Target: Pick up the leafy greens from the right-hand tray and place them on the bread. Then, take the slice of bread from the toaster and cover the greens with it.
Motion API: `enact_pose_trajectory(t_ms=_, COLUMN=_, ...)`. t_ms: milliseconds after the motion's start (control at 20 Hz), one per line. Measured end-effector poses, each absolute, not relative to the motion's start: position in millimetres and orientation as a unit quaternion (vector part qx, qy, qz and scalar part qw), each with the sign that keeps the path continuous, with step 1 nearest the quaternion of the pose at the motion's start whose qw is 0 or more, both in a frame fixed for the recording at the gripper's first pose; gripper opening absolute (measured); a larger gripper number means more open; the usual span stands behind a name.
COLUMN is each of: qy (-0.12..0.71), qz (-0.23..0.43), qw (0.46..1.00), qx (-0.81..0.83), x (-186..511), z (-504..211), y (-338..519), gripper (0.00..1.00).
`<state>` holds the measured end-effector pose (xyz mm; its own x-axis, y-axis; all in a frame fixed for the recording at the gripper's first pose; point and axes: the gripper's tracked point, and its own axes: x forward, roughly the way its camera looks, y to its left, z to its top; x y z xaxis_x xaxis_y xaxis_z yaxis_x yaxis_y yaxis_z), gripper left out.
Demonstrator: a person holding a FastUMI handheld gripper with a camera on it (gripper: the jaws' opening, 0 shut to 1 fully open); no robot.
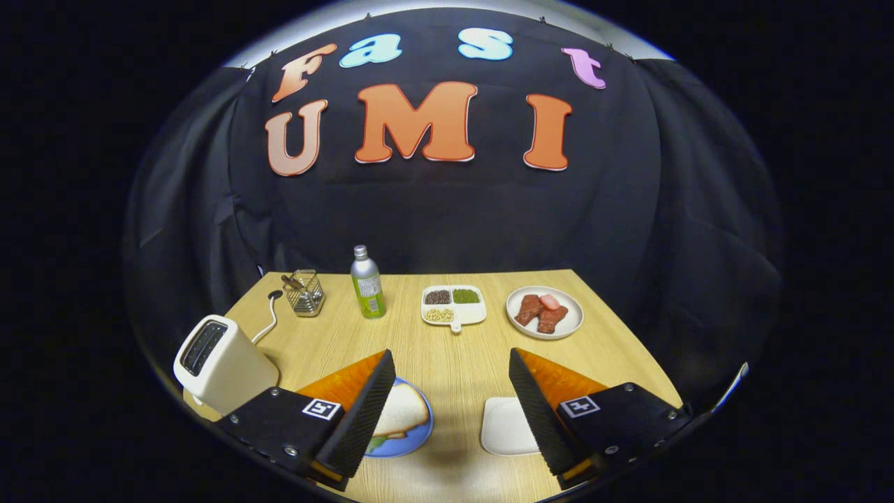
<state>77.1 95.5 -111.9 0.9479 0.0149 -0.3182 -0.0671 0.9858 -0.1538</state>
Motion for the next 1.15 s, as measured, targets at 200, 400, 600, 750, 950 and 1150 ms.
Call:
enact_pose_trajectory(t_ms=200, qy=0.128, qz=0.018, qw=0.987, qx=-0.094, x=74, z=-86, y=104, gripper=0.98)
enact_pose_trajectory(t_ms=400, qy=0.127, qz=0.017, qw=0.989, qx=-0.080, x=67, z=-76, y=108, gripper=0.99)
enact_pose_trajectory(t_ms=600, qy=0.129, qz=0.012, qw=0.990, qx=-0.053, x=61, z=-74, y=108, gripper=0.98)
enact_pose_trajectory(t_ms=750, qy=0.122, qz=-0.003, qw=0.990, qx=-0.067, x=60, z=-72, y=97, gripper=0.98)
enact_pose_trajectory(t_ms=950, qy=0.120, qz=-0.005, qw=0.991, qx=-0.058, x=59, z=-71, y=97, gripper=0.98)
enact_pose_trajectory(t_ms=1150, qy=0.124, qz=-0.004, qw=0.991, qx=-0.053, x=58, z=-74, y=100, gripper=0.98)
